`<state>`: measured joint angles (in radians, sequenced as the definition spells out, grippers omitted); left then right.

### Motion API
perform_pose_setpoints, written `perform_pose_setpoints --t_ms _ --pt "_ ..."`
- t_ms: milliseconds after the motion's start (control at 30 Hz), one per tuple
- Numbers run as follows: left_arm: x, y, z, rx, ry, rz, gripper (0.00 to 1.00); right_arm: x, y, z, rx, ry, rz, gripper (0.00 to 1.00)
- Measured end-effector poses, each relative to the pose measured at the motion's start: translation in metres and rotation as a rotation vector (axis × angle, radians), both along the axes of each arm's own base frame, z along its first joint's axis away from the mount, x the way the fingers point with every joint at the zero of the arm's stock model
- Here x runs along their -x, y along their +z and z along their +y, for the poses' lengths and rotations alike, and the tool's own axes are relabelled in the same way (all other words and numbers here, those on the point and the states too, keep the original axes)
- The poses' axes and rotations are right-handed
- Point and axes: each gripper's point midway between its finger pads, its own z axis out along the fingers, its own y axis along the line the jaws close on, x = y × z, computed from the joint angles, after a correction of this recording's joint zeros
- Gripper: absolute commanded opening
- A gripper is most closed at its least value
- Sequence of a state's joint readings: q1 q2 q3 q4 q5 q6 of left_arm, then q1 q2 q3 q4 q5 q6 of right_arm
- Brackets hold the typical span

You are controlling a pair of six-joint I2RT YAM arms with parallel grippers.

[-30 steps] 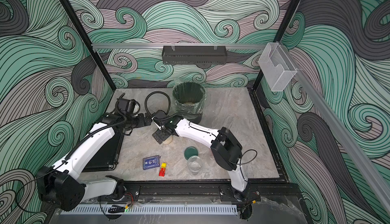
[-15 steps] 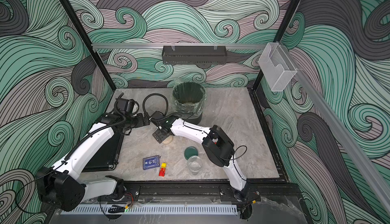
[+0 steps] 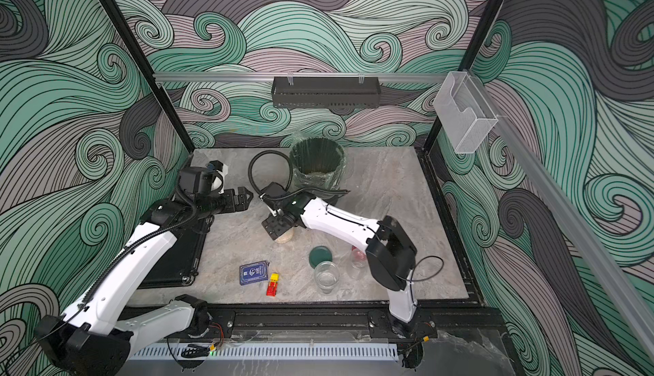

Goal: Empty expired oatmeal from jars
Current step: Pick up the jar from the center of the board.

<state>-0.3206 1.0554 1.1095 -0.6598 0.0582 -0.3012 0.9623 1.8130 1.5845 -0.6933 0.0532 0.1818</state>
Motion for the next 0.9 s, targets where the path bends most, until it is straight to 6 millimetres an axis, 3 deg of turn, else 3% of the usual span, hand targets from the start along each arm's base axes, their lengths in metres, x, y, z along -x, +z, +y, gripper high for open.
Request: perform_pose_setpoints --t_ms 133,200,367,600,733,900 --pt "0.022 0.018 -0.035 -0.020 -0.190 -0.142 0.98 0.002 0.059 -0.033 -0.157 -0.051 -0.018 0.61" --pt "0.035 0.015 -0.051 -0.037 -0.279 -0.168 0.98 0.005 0.073 -0.050 -0.210 -0.073 -0.005 0.61" --pt "0.055 0.004 -0.084 -0.034 -0.429 -0.230 0.98 0.012 0.072 -0.084 -0.273 -0.124 0.074 0.60" --pt "0.080 -0.040 -0.139 -0.048 -0.590 -0.288 0.99 0.037 0.078 -0.110 -0.353 -0.128 0.145 0.59" --pt "0.083 -0.037 -0.156 -0.052 -0.649 -0.386 0.99 0.045 0.094 -0.116 -0.415 -0.117 0.153 0.58" --pt "0.088 -0.037 -0.166 -0.074 -0.723 -0.527 0.99 0.051 0.096 -0.112 -0.445 -0.092 0.188 0.57"
